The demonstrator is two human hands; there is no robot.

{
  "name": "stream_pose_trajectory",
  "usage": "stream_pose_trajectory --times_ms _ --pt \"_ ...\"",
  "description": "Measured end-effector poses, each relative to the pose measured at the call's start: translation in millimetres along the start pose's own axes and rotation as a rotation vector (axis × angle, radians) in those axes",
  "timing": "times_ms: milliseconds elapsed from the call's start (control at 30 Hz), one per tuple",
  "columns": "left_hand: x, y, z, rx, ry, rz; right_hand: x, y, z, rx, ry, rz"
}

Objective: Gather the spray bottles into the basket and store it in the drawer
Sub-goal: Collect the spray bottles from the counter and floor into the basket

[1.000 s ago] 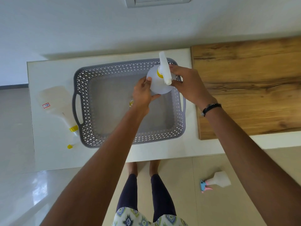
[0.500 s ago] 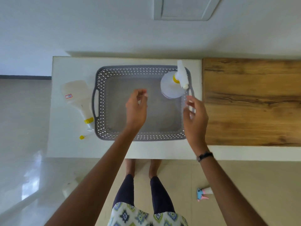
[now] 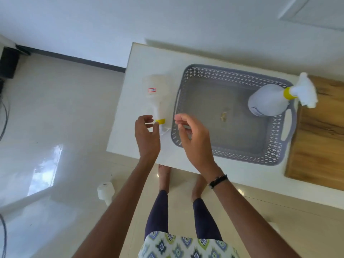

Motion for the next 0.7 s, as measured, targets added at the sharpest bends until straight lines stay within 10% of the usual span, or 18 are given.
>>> stream_pose_trajectory --times_ms 433,700 --pt "56.3 -5.2 21.1 0.05 -0.369 -0.149 31.9 2.0 32.7 -0.153 0.048 -0.013" --pt "70.2 6.7 -43.0 -0.07 -0.611 -0.298 74.8 -16.7 56.3 -0.804 -0.186 -0.438"
Point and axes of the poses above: each hand's wrist, its own x-axis towards the middle knuckle, its own z-axis out of the palm, y = z × x, the point moved 5 cm from there along x, towards the middle knuckle, and after that the axes turned 1 degree about z, right-handed, at the moved point
